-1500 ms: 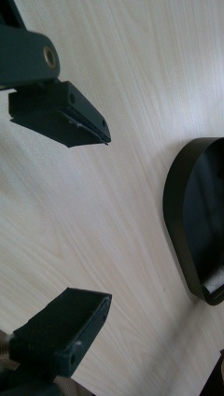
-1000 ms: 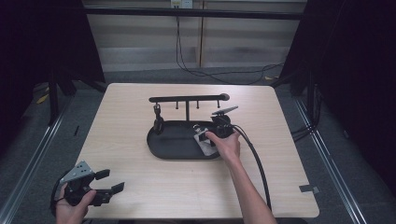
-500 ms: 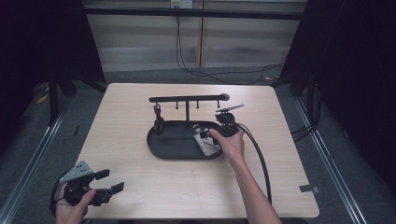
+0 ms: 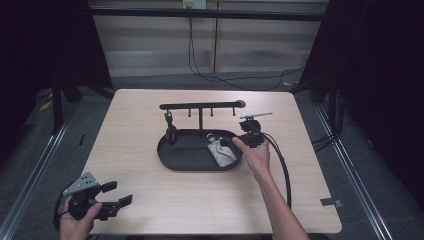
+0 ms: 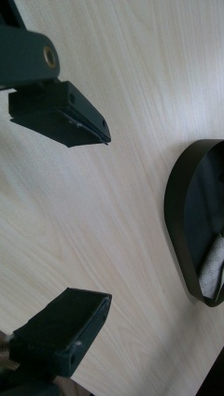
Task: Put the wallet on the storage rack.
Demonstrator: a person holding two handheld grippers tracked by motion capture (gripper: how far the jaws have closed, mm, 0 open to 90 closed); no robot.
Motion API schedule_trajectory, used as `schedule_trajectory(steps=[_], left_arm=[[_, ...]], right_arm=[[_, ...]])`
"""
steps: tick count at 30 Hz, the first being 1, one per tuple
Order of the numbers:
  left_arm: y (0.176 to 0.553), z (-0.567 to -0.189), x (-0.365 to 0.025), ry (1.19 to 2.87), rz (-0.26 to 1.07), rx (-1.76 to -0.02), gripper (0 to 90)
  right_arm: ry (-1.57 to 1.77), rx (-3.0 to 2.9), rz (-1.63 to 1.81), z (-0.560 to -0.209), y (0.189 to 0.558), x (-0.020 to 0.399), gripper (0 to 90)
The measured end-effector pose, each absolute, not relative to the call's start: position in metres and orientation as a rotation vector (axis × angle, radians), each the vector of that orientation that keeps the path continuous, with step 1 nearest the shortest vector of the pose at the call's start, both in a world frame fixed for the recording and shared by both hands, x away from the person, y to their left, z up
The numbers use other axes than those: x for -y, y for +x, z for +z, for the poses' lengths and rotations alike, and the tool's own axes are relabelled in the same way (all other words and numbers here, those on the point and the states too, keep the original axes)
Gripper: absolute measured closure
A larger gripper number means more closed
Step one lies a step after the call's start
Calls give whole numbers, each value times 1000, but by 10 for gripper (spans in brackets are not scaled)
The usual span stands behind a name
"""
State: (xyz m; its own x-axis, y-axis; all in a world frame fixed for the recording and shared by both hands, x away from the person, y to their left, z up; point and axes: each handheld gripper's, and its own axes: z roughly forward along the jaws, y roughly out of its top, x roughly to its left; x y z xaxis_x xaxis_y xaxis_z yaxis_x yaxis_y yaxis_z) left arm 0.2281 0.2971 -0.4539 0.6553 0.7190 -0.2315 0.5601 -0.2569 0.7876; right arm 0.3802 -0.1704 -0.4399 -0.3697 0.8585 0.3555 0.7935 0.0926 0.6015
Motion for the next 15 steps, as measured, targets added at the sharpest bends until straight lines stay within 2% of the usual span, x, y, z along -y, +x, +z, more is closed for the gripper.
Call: schedule_trajectory(steps=[15], left_arm=[[229,-455,-298,1946,218,-1007,192]], right_arm=[[1701,-2226,1093,-432,360,201,142]])
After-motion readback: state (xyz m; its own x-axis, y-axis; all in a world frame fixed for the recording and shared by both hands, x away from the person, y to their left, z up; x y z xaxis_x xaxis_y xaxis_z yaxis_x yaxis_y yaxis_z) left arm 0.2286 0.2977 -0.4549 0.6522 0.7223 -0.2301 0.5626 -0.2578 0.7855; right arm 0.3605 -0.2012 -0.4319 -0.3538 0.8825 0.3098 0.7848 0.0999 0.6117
